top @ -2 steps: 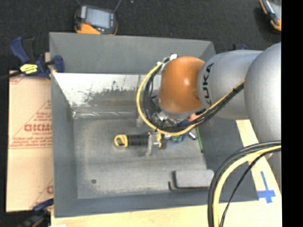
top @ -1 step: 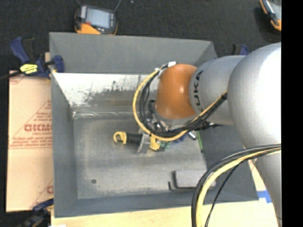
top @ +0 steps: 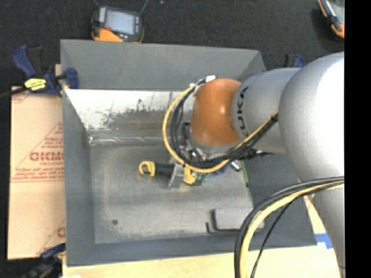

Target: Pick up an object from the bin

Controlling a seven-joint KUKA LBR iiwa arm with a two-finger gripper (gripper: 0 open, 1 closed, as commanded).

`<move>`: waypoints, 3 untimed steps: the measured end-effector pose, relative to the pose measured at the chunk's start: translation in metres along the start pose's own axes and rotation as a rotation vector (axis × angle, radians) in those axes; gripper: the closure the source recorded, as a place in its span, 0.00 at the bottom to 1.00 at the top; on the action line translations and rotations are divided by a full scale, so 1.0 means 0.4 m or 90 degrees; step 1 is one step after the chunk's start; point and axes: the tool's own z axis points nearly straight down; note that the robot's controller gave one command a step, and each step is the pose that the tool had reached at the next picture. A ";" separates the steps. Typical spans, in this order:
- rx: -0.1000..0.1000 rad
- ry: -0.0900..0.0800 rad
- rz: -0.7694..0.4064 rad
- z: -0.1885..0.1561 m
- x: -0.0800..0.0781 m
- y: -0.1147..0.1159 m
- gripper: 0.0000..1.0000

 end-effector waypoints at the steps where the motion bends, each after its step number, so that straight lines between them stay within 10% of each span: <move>1: 0.001 0.006 0.000 -0.055 0.008 -0.002 1.00; 3: -0.001 -0.003 -0.001 -0.203 -0.004 0.001 1.00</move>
Offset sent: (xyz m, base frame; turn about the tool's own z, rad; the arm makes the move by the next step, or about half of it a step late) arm -0.0036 -0.0003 0.0361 0.0006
